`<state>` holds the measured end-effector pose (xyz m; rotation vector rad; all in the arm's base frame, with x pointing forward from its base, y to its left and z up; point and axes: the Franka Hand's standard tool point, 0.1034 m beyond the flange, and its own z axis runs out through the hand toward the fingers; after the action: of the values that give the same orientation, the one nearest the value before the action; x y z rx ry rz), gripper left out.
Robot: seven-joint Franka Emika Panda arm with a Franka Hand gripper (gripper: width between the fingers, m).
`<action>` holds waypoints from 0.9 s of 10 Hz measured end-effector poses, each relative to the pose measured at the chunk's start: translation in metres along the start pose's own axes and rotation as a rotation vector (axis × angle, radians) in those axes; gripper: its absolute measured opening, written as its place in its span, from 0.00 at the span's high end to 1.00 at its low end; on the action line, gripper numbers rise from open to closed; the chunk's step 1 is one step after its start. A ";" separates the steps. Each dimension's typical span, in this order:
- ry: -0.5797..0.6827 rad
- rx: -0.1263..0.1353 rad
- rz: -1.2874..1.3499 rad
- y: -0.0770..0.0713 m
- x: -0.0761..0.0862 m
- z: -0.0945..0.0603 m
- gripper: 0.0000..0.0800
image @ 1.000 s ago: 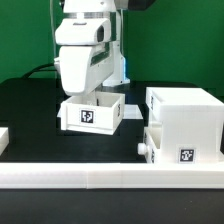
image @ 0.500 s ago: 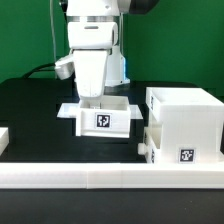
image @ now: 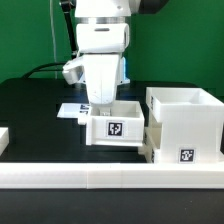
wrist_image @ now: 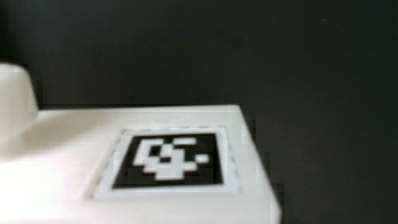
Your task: Assemble drawer
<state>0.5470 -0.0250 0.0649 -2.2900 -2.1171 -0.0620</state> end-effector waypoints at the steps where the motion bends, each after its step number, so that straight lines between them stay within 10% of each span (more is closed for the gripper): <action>1: 0.000 0.001 0.001 0.000 0.000 0.001 0.95; 9: 0.008 0.005 -0.014 -0.008 0.010 0.008 0.95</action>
Offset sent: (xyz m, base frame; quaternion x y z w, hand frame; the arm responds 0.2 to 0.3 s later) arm -0.0015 0.0037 0.0035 -0.0014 -0.0025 -0.0357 0.9994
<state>0.5403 -0.0145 0.0568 -2.2681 -2.1277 -0.0667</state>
